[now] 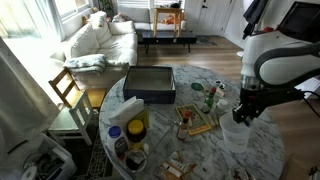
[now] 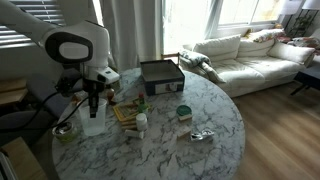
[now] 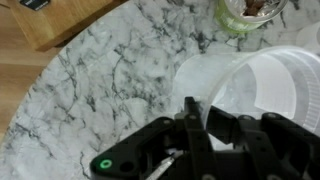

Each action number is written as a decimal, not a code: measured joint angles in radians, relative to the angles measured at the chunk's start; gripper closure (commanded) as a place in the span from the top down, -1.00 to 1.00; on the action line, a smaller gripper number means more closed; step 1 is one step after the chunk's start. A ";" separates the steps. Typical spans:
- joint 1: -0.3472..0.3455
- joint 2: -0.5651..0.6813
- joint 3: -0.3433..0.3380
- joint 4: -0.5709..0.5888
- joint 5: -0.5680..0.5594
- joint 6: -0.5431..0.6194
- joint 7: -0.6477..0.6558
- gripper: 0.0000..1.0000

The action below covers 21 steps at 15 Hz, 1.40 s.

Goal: Remove some content from the coffee can and put them in the measuring cup, remove the measuring cup from the upside down positioned frost cold cup top, flip the frost cold cup to position it upright on the table

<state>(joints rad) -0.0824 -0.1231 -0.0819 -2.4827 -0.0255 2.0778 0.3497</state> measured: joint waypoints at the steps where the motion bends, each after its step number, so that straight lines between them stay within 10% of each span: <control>1: -0.002 -0.004 -0.003 -0.017 0.001 0.033 -0.028 -0.97; 3: -0.007 -0.007 -0.006 -0.049 0.006 0.098 -0.072 -0.89; 4: -0.009 -0.007 -0.007 -0.063 0.012 0.126 -0.094 -0.38; 14: -0.009 -0.106 -0.027 -0.110 0.113 0.195 -0.322 0.96; 21: 0.019 -0.279 -0.027 -0.107 0.127 0.005 -0.564 1.00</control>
<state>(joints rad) -0.0636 -0.4021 -0.1086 -2.5899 0.1014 2.0827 -0.2139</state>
